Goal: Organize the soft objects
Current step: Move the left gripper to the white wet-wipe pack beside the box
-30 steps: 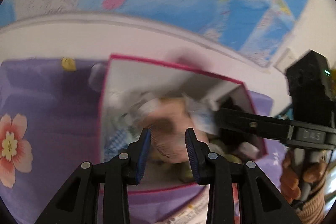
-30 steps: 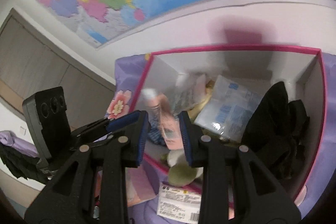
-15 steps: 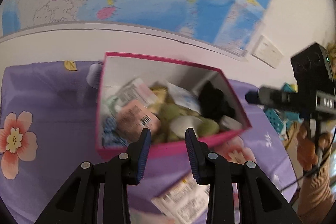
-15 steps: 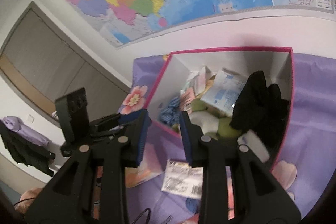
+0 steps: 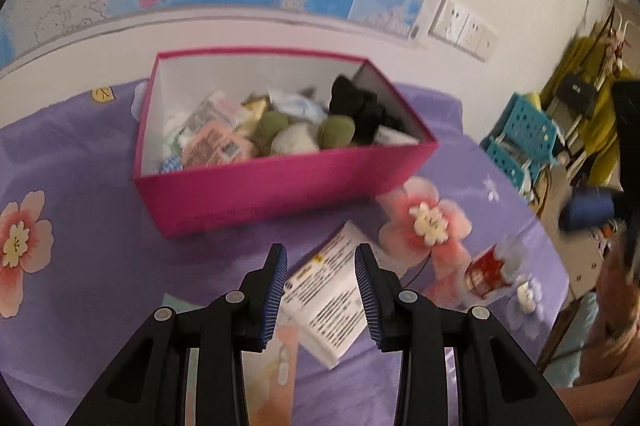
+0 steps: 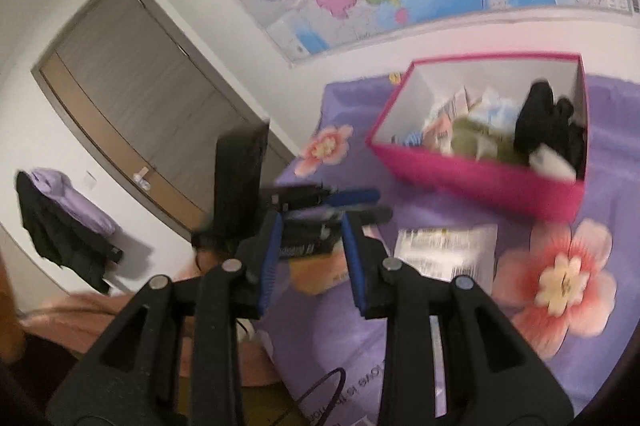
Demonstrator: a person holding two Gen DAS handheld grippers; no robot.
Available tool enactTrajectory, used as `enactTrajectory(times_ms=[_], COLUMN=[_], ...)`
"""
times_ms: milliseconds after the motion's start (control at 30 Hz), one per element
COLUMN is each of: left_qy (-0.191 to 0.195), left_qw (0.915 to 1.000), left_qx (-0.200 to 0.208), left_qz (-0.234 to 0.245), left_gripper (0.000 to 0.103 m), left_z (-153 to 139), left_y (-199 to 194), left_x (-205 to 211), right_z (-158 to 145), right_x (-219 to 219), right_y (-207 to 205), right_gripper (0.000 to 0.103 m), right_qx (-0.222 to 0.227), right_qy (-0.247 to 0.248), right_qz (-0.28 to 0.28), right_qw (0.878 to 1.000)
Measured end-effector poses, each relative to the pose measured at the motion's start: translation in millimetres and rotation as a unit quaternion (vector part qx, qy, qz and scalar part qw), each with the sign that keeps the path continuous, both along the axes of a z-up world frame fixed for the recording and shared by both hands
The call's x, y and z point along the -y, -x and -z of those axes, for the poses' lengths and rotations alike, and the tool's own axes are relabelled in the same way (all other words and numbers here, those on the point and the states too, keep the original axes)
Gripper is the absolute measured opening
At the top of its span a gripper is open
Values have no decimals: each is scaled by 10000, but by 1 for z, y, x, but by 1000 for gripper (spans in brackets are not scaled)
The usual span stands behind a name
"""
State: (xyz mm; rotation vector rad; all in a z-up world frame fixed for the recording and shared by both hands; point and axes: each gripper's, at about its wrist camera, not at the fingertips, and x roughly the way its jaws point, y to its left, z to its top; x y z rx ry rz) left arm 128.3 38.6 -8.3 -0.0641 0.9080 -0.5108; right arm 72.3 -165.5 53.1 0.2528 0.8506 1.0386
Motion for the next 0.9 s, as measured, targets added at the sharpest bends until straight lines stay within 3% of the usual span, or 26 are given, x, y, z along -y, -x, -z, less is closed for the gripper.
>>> enactTrajectory(times_ms=[200,333,433,700,900], left_qy=[-346,-514,-606,-673,-834], left_qw=[9989,9970,9956,9915,9879], left_qx=[-177,-415,-551,-839,-866], left_qz=[255,398,450,727,983], left_gripper=[36,36,36,36,36], left_z=[16,29,37,52,53], left_y=[-8,-19,-26,-33,-32], left_x=[7,10,11,15,19], right_z=[61,103,122,135,131], right_x=[-7,-15,-22,-38,-48], right_y=[30,30,27,25,44], right_gripper=[34,34,34,34,34], right_qx=[-393,-904,-1030,-738,-156], right_qy=[87,112,332,885,1275], right_qz=[623,1053,1368,2291,2626], right_qw=[9972,9903,9847,9666,9563])
